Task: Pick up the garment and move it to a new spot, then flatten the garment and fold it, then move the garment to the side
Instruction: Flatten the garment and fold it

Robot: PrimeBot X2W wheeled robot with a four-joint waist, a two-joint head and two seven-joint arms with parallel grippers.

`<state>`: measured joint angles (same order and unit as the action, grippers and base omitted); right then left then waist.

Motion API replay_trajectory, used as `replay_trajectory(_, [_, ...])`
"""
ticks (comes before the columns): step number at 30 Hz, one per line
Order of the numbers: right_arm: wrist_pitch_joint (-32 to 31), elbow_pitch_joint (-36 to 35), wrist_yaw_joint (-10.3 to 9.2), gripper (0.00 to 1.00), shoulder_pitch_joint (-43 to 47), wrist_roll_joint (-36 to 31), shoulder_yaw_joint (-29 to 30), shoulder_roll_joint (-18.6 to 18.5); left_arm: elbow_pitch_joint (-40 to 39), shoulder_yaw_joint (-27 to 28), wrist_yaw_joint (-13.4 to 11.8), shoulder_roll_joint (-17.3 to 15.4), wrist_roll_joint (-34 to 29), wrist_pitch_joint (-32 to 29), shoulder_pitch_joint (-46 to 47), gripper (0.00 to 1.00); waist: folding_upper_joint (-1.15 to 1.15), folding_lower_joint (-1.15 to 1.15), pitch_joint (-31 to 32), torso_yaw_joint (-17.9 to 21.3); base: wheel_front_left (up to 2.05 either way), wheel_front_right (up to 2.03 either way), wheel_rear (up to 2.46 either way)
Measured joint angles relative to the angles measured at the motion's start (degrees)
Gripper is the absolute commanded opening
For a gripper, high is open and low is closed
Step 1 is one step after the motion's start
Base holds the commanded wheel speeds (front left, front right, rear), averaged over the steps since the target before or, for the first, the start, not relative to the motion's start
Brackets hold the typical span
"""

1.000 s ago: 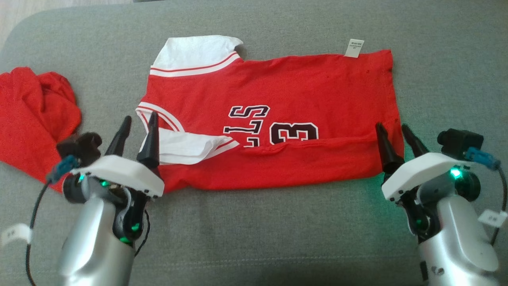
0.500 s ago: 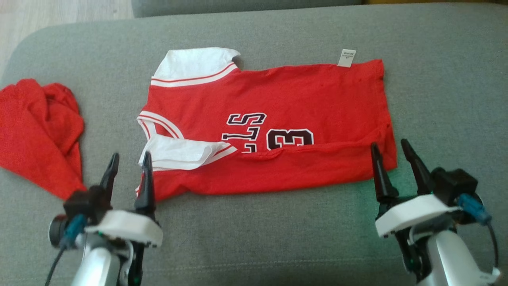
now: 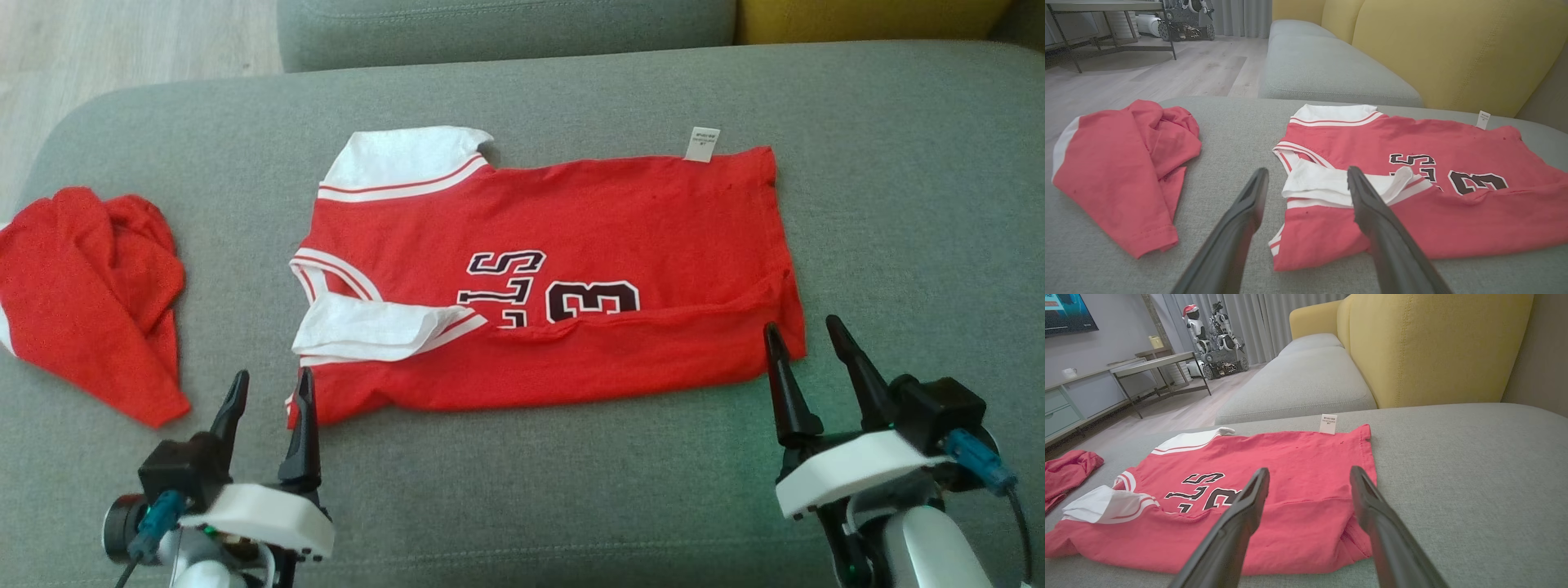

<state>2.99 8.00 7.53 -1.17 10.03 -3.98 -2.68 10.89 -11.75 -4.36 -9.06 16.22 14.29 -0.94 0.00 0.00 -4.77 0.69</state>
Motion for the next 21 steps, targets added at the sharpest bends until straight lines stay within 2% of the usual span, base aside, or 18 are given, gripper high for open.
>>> replay_trajectory(11, [0.04, -1.67, 0.00, 1.00, 0.27, -0.01, 0.15, 0.01, 1.07, -0.29, 0.11, 0.01, 0.14, -0.01, 0.23, 1.00, 0.00, 0.00, 0.15, 0.25, 0.00, 0.00, 0.00])
replay_trajectory(16, [-1.11, -0.73, 0.00, 1.00, -0.05, 0.04, 1.23, 0.02, 5.23, -1.00, 1.57, 0.45, 2.44, -2.60, 2.86, 1.00, 0.00, 0.00, -1.19, 0.10, 0.00, 0.00, 0.00])
replay_trajectory(21, [-4.85, 4.83, 0.00, 1.00, -3.50, -0.21, 1.48, -0.15, 12.16, -1.98, 3.88, 1.76, 4.88, -6.21, 7.53, 1.00, 0.00, 0.00, -3.71, -0.08, 0.00, 0.00, 0.00])
